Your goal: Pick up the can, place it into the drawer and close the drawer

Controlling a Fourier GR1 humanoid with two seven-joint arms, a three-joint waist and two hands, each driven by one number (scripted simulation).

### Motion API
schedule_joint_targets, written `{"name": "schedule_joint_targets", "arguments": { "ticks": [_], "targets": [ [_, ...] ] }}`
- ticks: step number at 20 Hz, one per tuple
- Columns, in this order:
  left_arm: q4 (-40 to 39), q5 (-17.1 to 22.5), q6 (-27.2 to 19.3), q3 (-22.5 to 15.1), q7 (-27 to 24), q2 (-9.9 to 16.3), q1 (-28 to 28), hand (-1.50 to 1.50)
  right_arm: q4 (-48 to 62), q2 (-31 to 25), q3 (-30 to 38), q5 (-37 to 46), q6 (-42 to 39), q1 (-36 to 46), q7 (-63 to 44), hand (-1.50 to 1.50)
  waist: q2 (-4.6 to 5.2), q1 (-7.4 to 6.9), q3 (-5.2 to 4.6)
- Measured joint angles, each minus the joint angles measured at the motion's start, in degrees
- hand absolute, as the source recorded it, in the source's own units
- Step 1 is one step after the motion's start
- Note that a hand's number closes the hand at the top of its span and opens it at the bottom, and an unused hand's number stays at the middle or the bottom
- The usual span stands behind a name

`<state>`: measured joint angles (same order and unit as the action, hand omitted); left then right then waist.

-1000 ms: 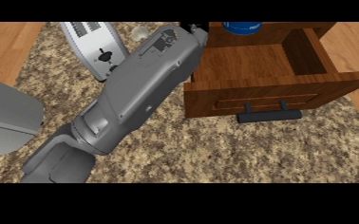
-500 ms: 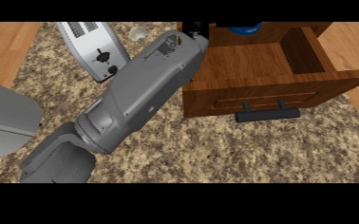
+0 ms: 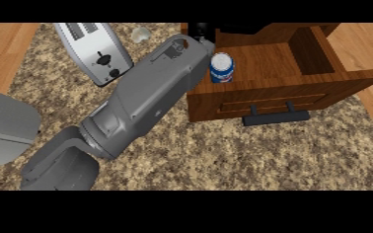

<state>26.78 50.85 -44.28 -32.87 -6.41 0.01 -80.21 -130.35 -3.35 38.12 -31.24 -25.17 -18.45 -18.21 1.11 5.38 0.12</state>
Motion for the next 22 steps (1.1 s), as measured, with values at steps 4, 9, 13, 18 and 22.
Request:
{"name": "schedule_joint_targets", "arguments": {
  "ticks": [4,9,13,18,22],
  "targets": [
    [-1.24,1.59,-0.03,-0.58,-1.82,0.00,0.03,-1.50,0.09,0.22,0.04,0.13,-0.23,-0.10,0.02,-1.50,0.08,0.05,-0.01],
    [-1.02,3.97,-0.65,-1.06,-3.91,0.00,0.19,-1.50,-1.59,1.19,-0.73,2.63,-0.38,0.55,1.14,-1.50,0.10,0.03,0.00],
    [0.57,5.61,-0.93,-1.50,-5.09,-0.01,0.42,-1.50,-3.78,-1.07,0.10,8.52,-2.24,2.41,5.01,-1.50,0.08,-0.23,-0.02],
    [1.11,7.21,-0.78,-1.56,-8.22,-0.01,0.71,-1.50,-5.58,-1.68,-2.14,14.44,-4.31,4.70,9.38,-1.50,0.07,-0.83,-0.04],
    [0.53,8.08,-0.53,-1.35,-9.86,-0.01,-0.44,-1.50,-6.95,-2.39,-5.09,21.85,-4.48,7.76,11.38,-1.50,0.15,-1.52,-0.06]
  ]
}}
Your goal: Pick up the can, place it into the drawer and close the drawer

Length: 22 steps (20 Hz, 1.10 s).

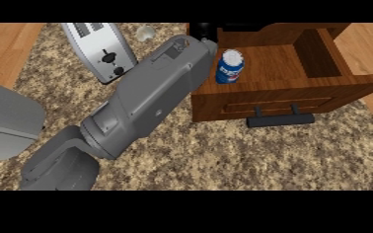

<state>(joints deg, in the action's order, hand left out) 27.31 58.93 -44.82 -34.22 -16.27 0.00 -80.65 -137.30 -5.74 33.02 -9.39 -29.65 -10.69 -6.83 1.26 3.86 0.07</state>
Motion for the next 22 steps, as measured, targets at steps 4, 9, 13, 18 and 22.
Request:
{"name": "schedule_joint_targets", "arguments": {
  "ticks": [4,9,13,18,22],
  "targets": [
    [1.01,1.01,-0.75,-0.77,-0.39,0.00,-0.37,-1.50,-1.00,-0.08,-5.54,10.51,0.95,4.11,0.05,-1.50,-0.10,-1.09,-0.02],
    [1.40,1.91,-1.28,-0.35,0.80,0.00,-1.98,-1.50,3.42,-0.30,-13.34,25.30,3.20,9.63,2.39,-1.50,-0.28,-2.61,-0.03],
    [1.49,1.41,-0.82,0.31,1.26,0.09,-1.28,-1.50,7.92,-0.35,-19.52,36.28,6.62,14.08,3.38,-1.50,-0.64,-3.76,-0.07],
    [2.38,0.27,-1.24,0.57,2.99,0.88,-0.87,-1.50,16.69,-0.63,-25.69,47.53,12.17,19.68,6.39,-1.50,-0.91,-4.47,-0.07],
    [3.66,-0.96,-1.29,0.52,5.03,2.57,-0.39,-1.50,25.56,-1.52,-29.47,54.79,15.74,24.47,8.23,-1.50,-1.03,-5.01,-0.07]
  ]
}}
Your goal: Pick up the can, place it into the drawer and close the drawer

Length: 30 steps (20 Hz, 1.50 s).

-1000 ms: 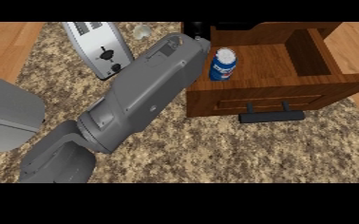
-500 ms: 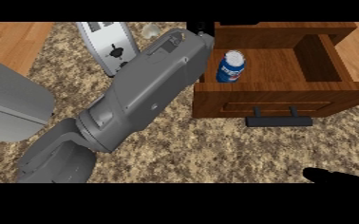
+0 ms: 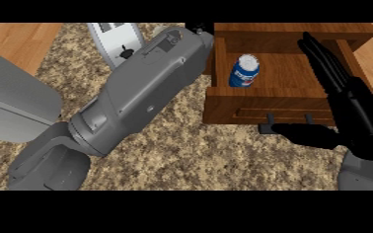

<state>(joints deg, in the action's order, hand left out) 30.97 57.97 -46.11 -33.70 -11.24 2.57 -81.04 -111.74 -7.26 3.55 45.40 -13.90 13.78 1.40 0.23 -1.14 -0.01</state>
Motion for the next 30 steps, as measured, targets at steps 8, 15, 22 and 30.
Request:
{"name": "schedule_joint_targets", "arguments": {
  "ticks": [8,15,22,30],
  "targets": [
    [4.24,-2.44,-0.74,-0.24,2.61,3.49,2.72,-1.50,19.57,-1.53,-5.49,12.43,6.56,10.46,2.44,-1.50,-0.11,-0.91,0.00],
    [10.72,-4.44,-1.29,-0.54,6.68,8.96,6.03,-1.50,38.61,-0.99,-5.40,19.43,16.14,17.21,4.06,-1.50,-0.15,-1.30,0.02],
    [17.52,-6.47,-1.27,-0.56,10.48,14.32,9.58,-1.50,56.19,-0.74,-3.23,24.46,27.11,24.94,4.94,-1.50,-0.41,-1.51,-0.37],
    [24.23,-8.14,-2.38,-0.53,13.53,17.35,12.85,-1.50,71.27,-1.52,0.09,27.43,38.69,32.64,6.53,-1.50,-0.62,-2.23,-0.87]
  ]
}}
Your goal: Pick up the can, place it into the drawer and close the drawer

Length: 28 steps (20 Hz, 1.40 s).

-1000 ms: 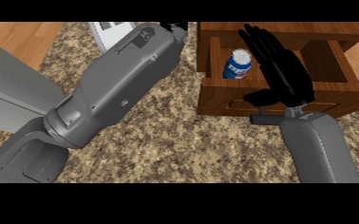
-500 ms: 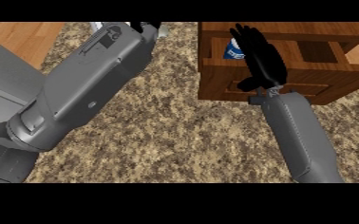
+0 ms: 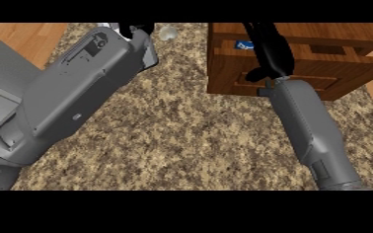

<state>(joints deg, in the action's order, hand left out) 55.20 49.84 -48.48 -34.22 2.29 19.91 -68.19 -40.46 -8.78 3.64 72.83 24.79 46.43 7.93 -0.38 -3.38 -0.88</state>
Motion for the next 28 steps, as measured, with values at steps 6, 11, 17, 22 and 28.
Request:
{"name": "schedule_joint_targets", "arguments": {
  "ticks": [6,11,17,22,28],
  "targets": [
    [2.99,-0.75,0.74,1.06,1.31,2.47,2.04,-1.50,9.34,-0.68,2.90,0.52,6.71,5.54,0.46,-1.50,0.59,-0.46,0.22],
    [5.10,-1.86,0.33,1.24,2.31,3.36,3.00,-1.50,16.65,-1.14,4.88,0.87,10.93,10.19,-0.04,-1.50,1.34,-0.95,0.68],
    [8.94,-2.91,0.18,1.03,4.13,5.18,4.06,-1.50,22.90,-2.74,6.19,1.51,12.03,15.04,-1.05,-1.50,1.88,-1.85,0.95],
    [10.48,-3.58,0.03,1.28,4.59,5.60,4.85,-1.50,26.45,-3.97,6.71,2.12,11.85,17.90,-2.03,-1.50,2.46,-2.08,1.19],
    [13.07,-3.88,0.12,1.61,5.98,6.89,5.84,-1.50,29.81,-5.04,7.60,1.69,9.09,20.39,-0.39,-1.50,2.85,-2.41,1.52]
  ]
}}
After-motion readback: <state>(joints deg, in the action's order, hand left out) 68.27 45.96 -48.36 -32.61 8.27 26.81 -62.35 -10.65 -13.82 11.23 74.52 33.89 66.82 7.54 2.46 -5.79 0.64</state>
